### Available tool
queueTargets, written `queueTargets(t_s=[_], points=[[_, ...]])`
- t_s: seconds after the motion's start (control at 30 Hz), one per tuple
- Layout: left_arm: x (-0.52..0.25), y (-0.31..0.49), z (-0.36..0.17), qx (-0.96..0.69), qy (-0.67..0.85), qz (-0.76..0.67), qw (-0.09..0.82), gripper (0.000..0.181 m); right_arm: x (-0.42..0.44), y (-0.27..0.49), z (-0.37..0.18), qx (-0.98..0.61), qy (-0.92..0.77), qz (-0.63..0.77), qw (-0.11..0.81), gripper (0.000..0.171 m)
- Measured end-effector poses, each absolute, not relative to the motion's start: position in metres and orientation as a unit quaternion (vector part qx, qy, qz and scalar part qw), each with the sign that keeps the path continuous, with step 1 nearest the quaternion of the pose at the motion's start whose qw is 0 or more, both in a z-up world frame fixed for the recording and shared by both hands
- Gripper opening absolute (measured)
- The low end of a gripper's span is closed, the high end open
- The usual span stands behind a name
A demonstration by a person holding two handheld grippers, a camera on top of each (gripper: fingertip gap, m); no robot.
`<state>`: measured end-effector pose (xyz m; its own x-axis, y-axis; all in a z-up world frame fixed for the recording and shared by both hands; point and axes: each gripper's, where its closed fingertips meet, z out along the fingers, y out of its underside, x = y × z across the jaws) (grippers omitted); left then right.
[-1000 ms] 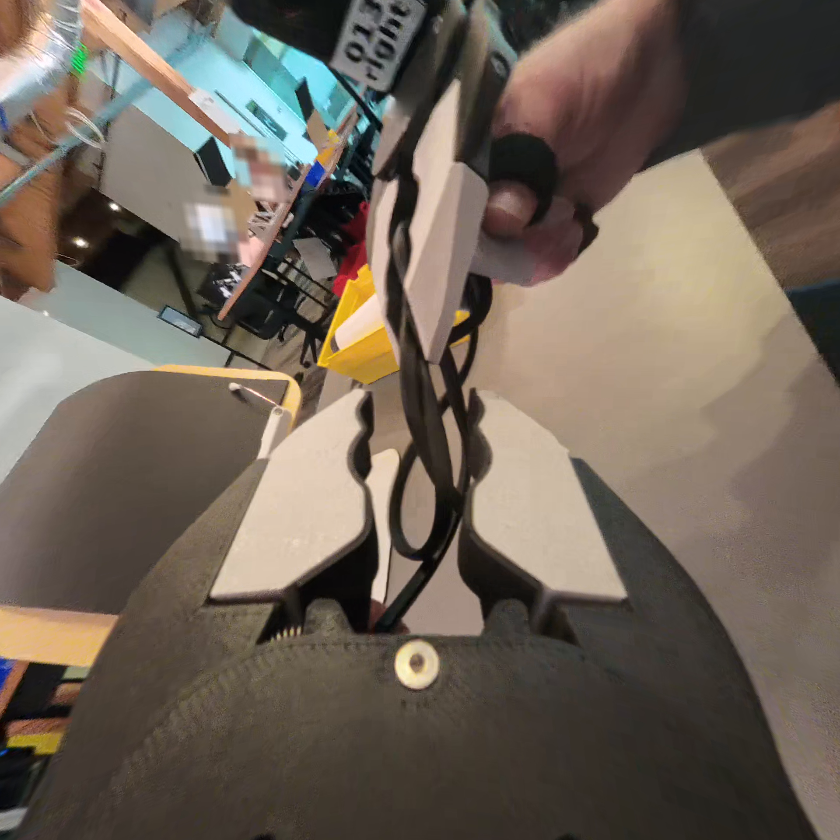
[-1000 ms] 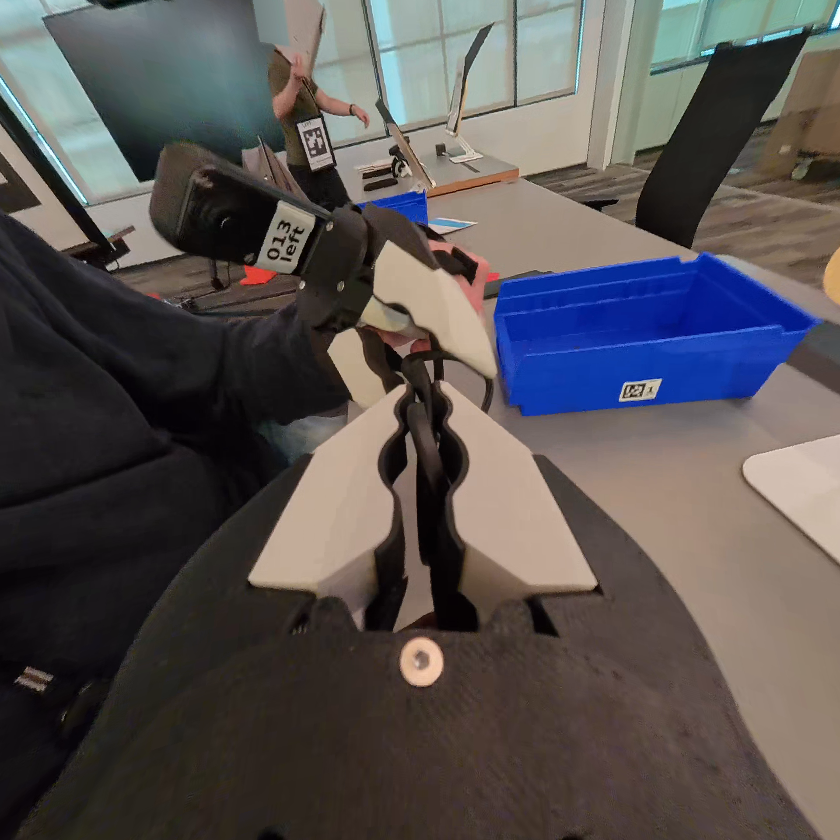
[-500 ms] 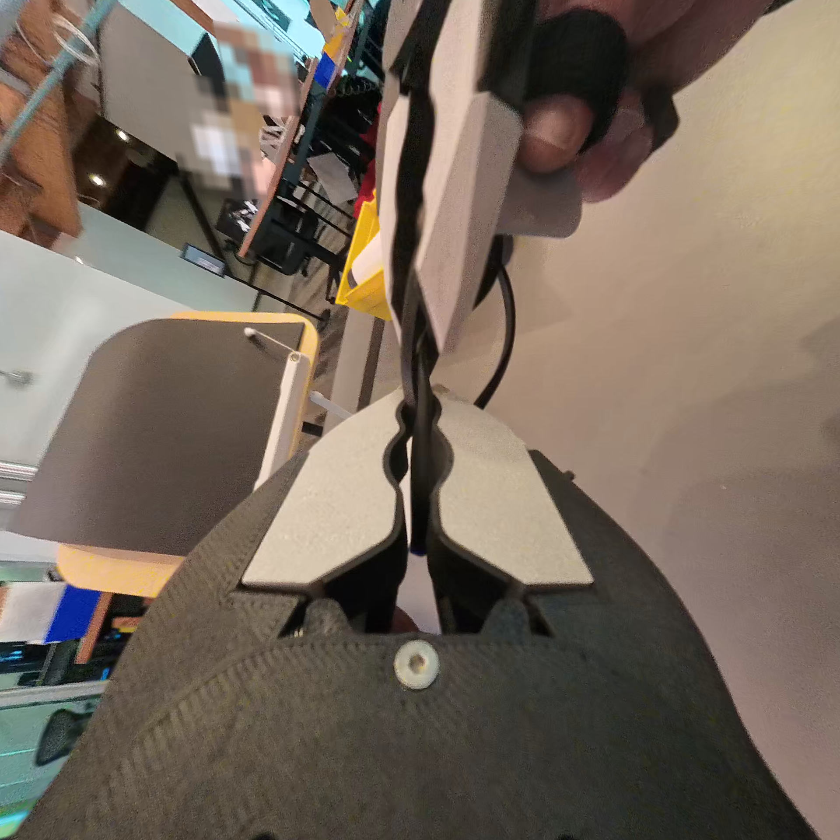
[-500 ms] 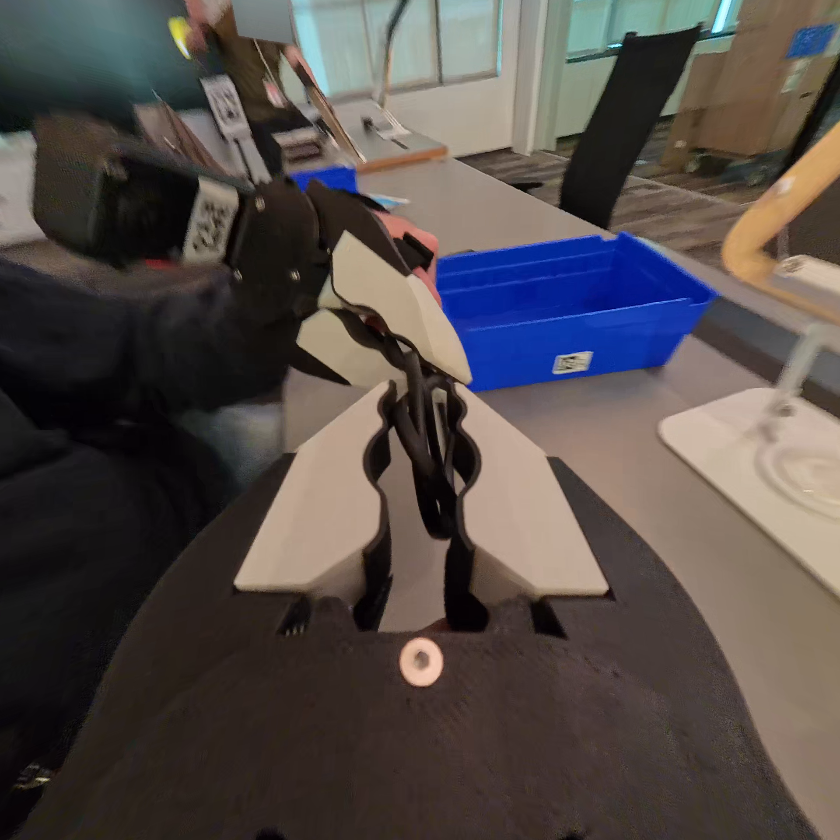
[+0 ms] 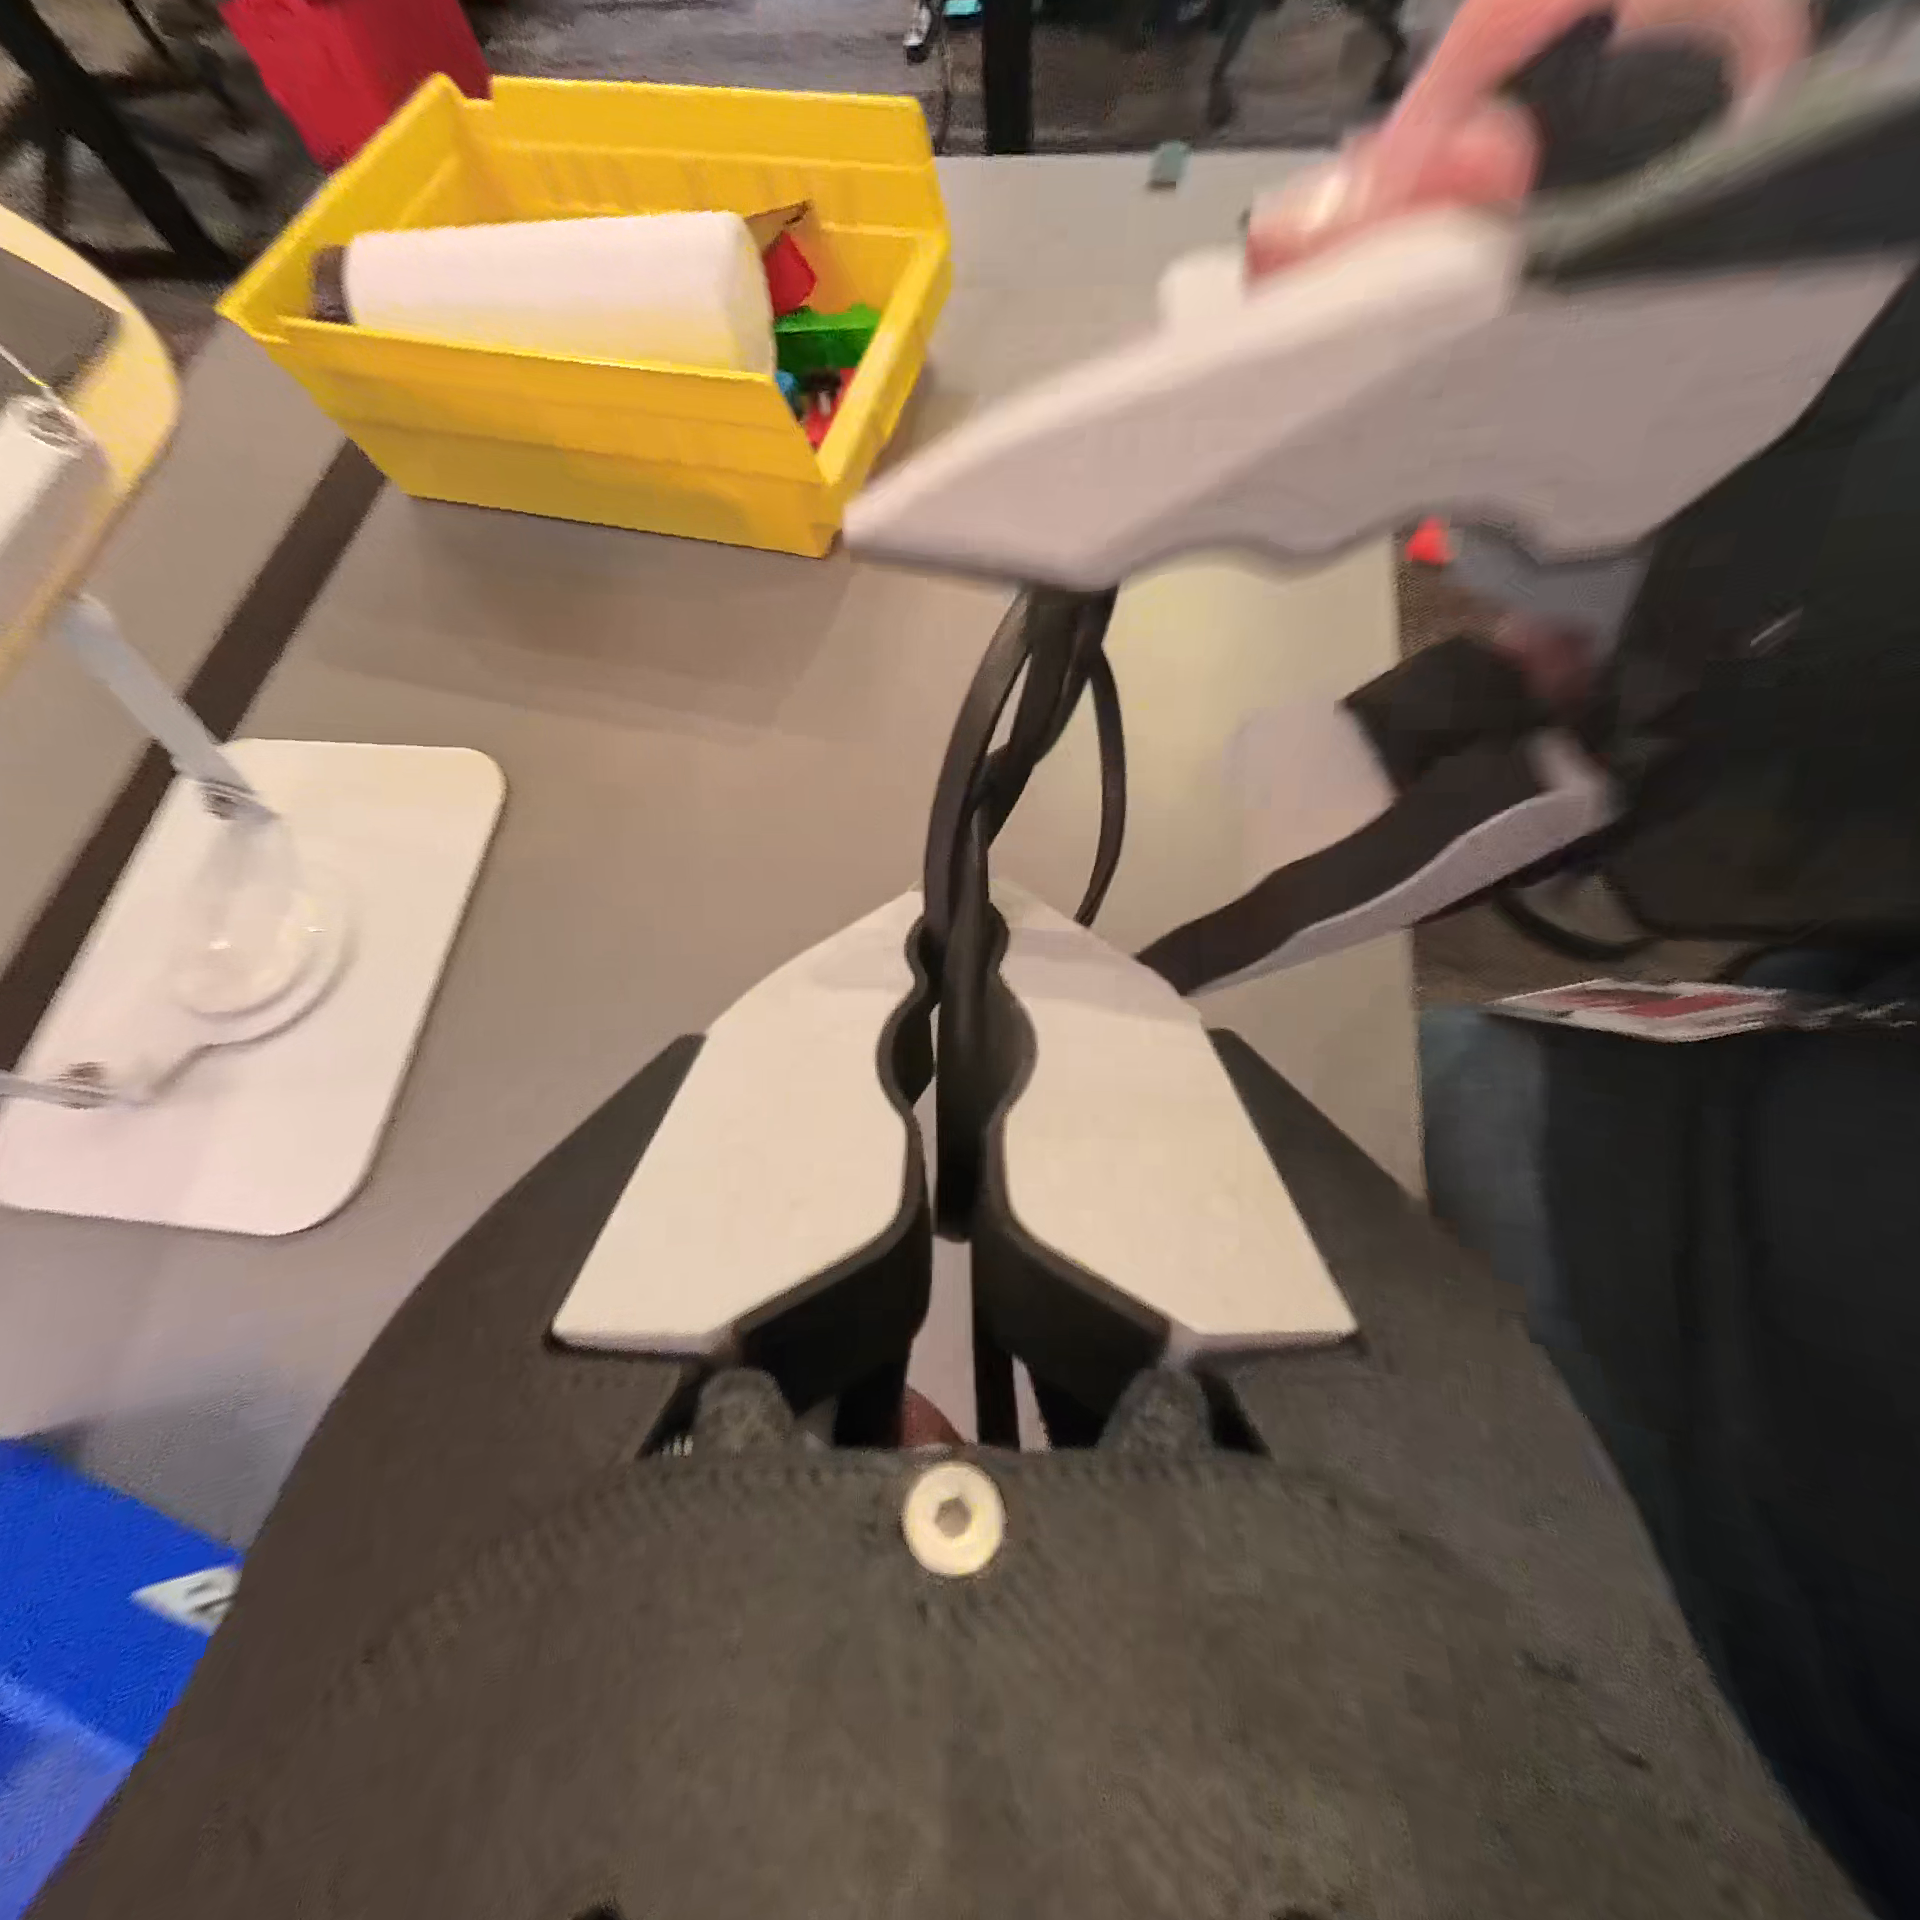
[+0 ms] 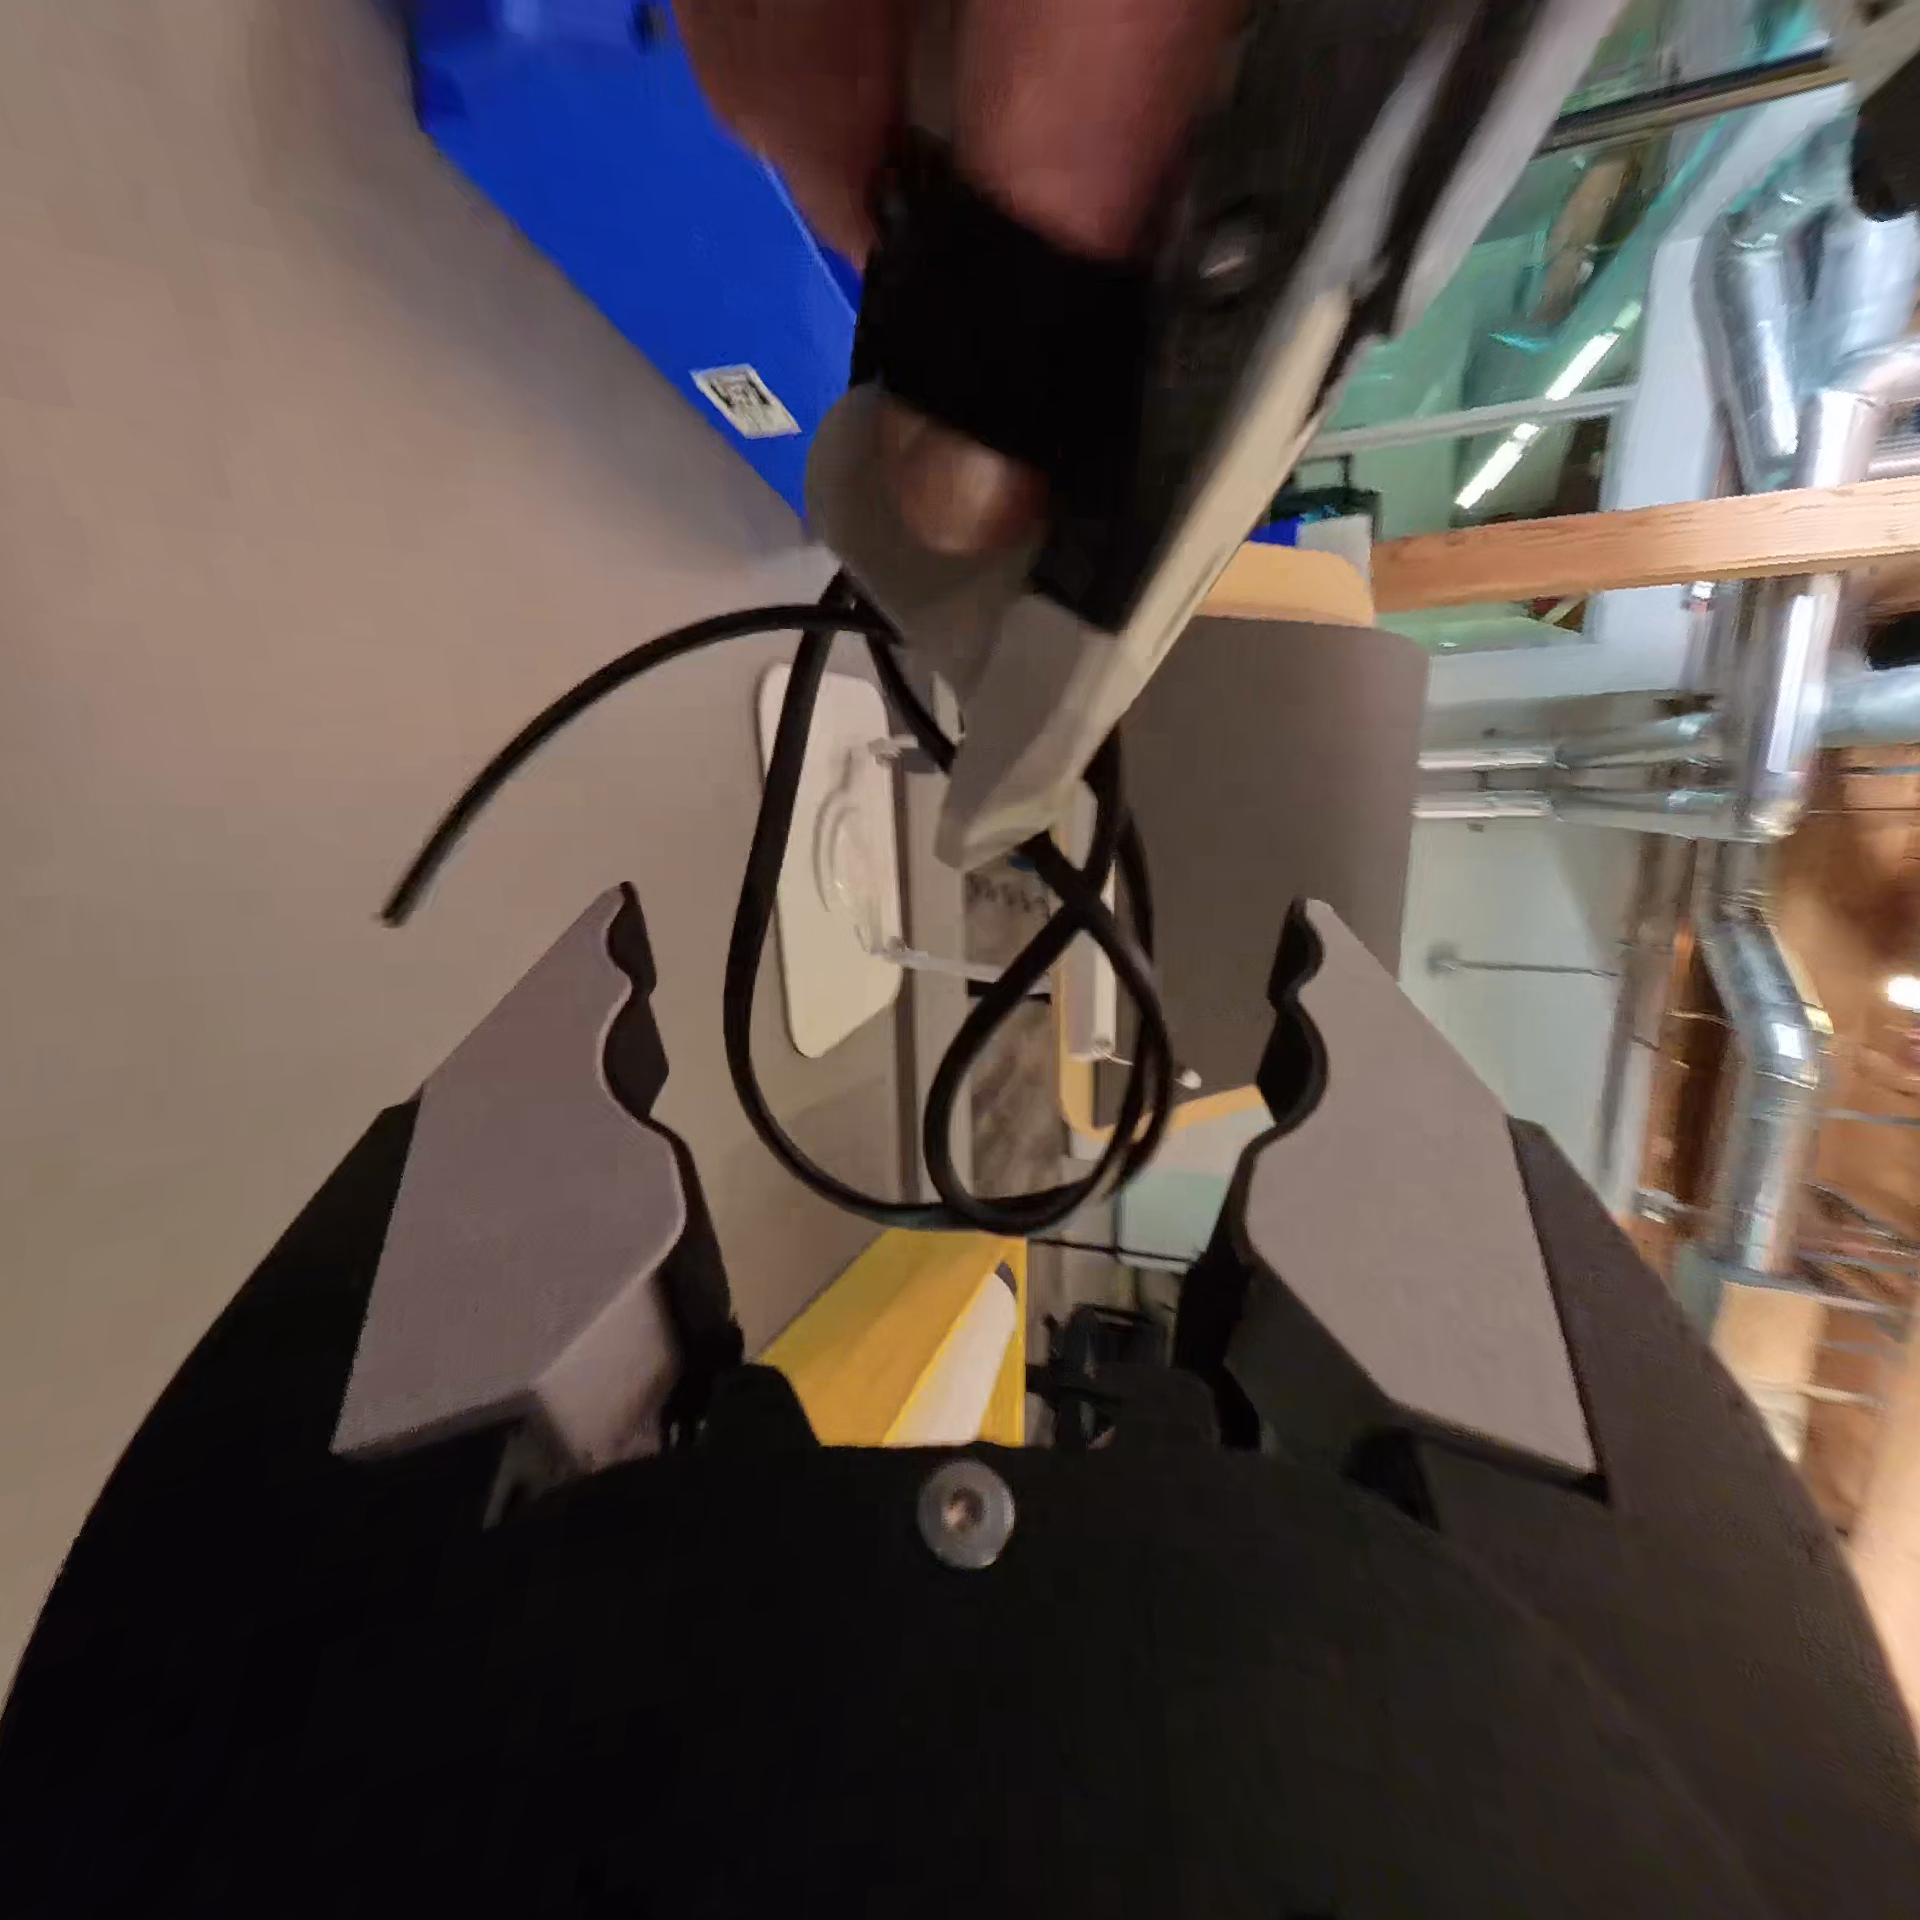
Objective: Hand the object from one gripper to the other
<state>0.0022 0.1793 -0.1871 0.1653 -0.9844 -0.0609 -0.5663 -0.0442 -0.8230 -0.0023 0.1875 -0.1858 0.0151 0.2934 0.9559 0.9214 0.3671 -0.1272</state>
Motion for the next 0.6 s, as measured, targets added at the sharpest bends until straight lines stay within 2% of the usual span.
queueTargets(t_s=[0.1,0.17,0.23,0.37,0.6], points=[[0.004,0.178,-0.182,-0.681,0.56,-0.324,0.344,0.003,0.0,0.197,-0.19,-0.462,-0.624,-0.322,0.542,0.094],[0.003,0.178,-0.182,-0.684,0.554,-0.335,0.336,0.003,0.0,0.199,-0.183,-0.454,-0.615,-0.326,0.556,0.072],[0.004,0.176,-0.185,-0.685,0.553,-0.344,0.325,0.003,0.001,0.2,-0.177,-0.458,-0.609,-0.316,0.564,0.04],[0.003,0.176,-0.189,-0.683,0.559,-0.342,0.322,0.003,0.003,0.201,-0.174,-0.463,-0.616,-0.305,0.56,0.001],[0.005,0.176,-0.189,-0.668,0.572,-0.337,0.336,0.005,0.007,0.201,-0.177,-0.516,-0.61,-0.223,0.558,0.0]])
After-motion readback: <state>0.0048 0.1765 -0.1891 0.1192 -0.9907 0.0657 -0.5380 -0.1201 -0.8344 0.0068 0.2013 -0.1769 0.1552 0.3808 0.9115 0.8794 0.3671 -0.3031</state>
